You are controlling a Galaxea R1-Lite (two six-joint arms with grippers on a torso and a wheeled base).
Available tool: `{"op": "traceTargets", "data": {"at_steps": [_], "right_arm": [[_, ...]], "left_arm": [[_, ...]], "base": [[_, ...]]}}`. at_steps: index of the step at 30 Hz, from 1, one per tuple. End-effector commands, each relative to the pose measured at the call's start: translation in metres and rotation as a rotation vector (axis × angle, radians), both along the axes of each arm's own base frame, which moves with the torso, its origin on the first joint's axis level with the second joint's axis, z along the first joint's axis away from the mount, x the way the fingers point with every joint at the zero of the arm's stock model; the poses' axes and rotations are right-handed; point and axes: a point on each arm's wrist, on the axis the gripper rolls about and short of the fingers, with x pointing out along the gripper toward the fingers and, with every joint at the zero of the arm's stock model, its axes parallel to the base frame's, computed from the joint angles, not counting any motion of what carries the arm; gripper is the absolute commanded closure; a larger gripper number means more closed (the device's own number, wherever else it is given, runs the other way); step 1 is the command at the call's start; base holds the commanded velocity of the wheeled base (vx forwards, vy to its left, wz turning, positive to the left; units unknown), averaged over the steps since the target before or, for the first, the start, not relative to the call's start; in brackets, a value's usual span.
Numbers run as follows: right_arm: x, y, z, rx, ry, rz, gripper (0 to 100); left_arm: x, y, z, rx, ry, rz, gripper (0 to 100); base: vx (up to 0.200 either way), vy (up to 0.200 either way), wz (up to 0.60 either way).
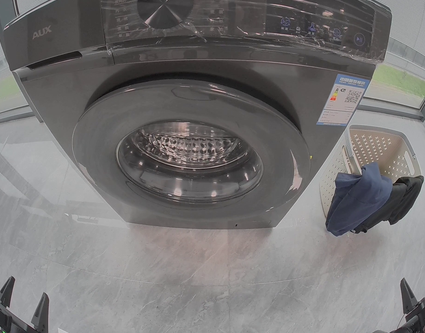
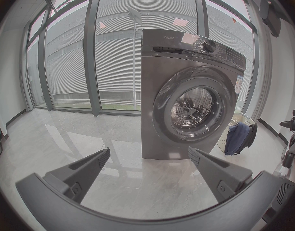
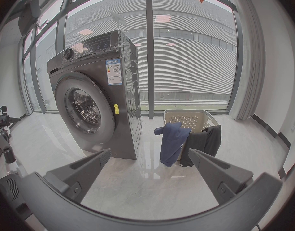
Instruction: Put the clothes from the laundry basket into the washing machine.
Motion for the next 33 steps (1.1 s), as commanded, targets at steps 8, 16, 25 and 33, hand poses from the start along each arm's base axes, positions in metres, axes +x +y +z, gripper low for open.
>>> {"op": "traceTargets", "data": {"at_steps": [8,16,25,33], "right_arm": [[-0.0001,0.0,-0.0052,0.0,-0.001,0.001,0],[-0.0001,0.0,-0.0052,0.0,-0.001,0.001,0],[-0.0001,0.0,-0.0052,0.0,-0.001,0.001,0],[-0.0001,0.0,-0.0052,0.0,-0.001,0.001,0]], "left_arm": [[0.0002,0.0,-0.0048,-0.001,0.003,0.0,0],[0.0002,0.0,-0.0048,-0.001,0.003,0.0,0],[0.0002,0.0,-0.0048,-0.001,0.003,0.0,0],[0.0002,0.0,-0.0048,-0.001,0.003,0.0,0]], "base": [[0.0,0.175,0.0],[0.0,0.0,0.0],[0.0,0.0,0.0],[0.0,0.125,0.0]]}}
